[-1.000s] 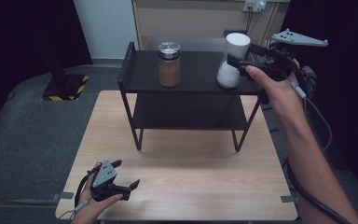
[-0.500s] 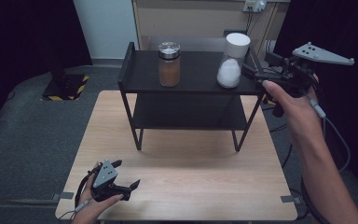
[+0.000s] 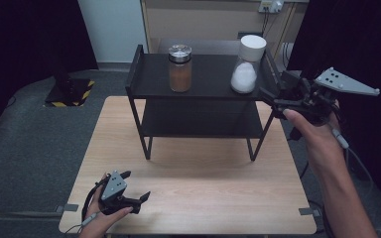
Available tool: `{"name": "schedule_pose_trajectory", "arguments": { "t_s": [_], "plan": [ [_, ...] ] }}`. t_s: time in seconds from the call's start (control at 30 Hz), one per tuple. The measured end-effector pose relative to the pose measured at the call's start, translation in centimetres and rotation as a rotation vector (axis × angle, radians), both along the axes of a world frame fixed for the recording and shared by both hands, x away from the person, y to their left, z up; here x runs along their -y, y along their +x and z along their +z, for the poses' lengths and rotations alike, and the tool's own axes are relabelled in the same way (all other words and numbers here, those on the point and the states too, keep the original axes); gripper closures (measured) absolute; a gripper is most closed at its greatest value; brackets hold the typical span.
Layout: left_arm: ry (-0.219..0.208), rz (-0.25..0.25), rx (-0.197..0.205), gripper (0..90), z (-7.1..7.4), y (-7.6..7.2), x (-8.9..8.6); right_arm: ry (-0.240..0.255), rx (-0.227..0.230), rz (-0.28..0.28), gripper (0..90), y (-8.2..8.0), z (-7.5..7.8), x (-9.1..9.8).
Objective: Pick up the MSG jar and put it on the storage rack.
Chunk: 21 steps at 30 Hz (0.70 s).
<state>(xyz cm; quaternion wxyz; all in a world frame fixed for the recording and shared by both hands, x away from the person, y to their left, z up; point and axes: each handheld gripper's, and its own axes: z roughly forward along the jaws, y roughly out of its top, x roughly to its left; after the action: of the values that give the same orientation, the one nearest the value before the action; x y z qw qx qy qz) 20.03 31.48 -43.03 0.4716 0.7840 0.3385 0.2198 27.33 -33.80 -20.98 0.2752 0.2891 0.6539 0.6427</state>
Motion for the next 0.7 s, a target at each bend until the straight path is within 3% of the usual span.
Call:
{"name": "schedule_pose_trajectory", "arguments": {
  "t_s": [0.13,0.4,0.7],
  "plan": [
    [0.009,-0.004,-0.003,0.5,-0.1,0.0,0.3,-0.004,0.023,0.015,7.0,-0.3,-0.7,0.0],
    [0.002,0.006,-0.002,0.5,-0.3,-0.1,0.2,-0.014,0.026,0.039,6.7,-0.4,-2.3,-0.1],
    [-0.005,0.021,-0.007,0.5,-0.6,-0.1,0.0,0.012,0.036,0.076,6.6,-0.8,-5.5,0.1]
  ]
}}
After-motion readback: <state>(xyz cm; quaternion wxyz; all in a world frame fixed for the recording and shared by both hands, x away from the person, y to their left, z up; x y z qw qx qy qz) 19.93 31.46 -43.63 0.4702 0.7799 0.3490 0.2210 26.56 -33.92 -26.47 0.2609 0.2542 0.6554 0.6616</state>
